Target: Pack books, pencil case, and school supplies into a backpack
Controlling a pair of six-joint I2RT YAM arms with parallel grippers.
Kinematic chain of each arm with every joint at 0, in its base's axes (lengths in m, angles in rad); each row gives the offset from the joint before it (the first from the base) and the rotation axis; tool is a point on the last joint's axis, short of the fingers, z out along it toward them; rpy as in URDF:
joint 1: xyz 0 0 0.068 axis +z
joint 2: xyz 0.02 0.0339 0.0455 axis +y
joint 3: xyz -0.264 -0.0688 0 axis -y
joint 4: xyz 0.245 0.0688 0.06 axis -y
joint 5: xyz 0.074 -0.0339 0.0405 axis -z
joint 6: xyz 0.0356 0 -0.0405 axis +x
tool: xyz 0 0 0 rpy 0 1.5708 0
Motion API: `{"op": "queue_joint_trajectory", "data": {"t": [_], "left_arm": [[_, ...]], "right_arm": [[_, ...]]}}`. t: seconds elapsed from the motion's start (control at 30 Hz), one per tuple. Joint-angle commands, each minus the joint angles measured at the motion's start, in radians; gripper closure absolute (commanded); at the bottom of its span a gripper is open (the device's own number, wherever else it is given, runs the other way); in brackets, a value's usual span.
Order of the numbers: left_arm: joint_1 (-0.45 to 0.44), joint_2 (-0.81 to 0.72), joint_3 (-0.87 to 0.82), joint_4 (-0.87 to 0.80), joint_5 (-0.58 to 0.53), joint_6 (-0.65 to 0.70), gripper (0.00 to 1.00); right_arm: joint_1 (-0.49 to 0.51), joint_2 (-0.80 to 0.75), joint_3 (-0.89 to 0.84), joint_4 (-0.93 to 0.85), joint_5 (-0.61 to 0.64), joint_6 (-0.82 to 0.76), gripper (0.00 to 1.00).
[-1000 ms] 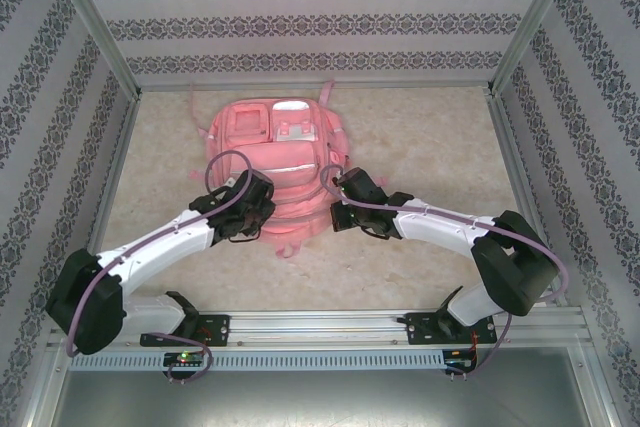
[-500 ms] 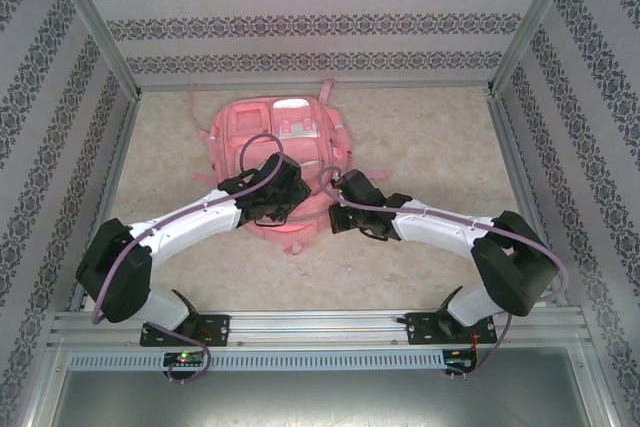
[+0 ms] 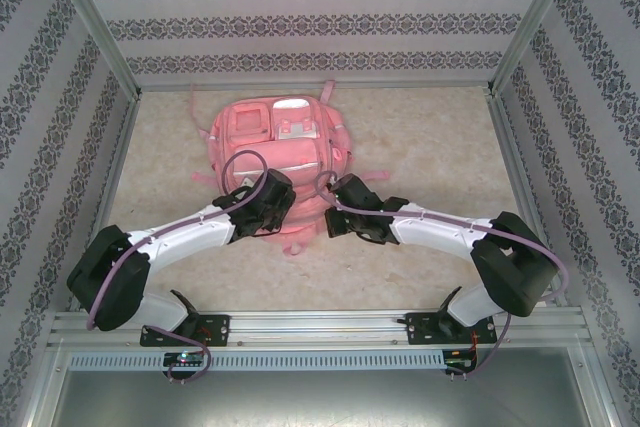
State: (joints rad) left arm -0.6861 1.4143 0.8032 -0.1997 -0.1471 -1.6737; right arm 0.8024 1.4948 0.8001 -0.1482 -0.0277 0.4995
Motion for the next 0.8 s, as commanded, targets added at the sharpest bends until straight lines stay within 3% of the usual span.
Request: {"op": "queue_joint_trajectory", "data": {"t": [0.0,0.07,0.1,0.33,0.57,0.77], "left_arm": [[0.024,-0.014,-0.014,0.010,-0.123,-0.058,0.77],[0.030,-0.024,0.007,-0.054,-0.127,-0.043,0.95],[0.034,-0.031,0.023,-0.112,-0.135,-0.041,1.00],[0.097,-0.136,0.008,-0.325,-0.160,0.020,1.00],[0.273,-0.250,-0.050,-0.432,-0.064,0.231,1.00],[0.366,-0.295,-0.025,-0.494,-0.019,0.408,1.00]], "right_arm": [[0.017,0.003,-0.005,-0.010,0.008,0.017,1.00],[0.016,-0.005,-0.009,-0.014,0.017,0.013,1.00],[0.015,-0.010,-0.009,-0.018,0.020,0.010,1.00],[-0.022,-0.037,-0.017,-0.054,0.056,-0.031,1.00],[-0.076,-0.031,0.001,-0.065,0.071,-0.113,1.00],[-0.119,0.032,0.062,-0.060,0.101,-0.226,1.00]]}}
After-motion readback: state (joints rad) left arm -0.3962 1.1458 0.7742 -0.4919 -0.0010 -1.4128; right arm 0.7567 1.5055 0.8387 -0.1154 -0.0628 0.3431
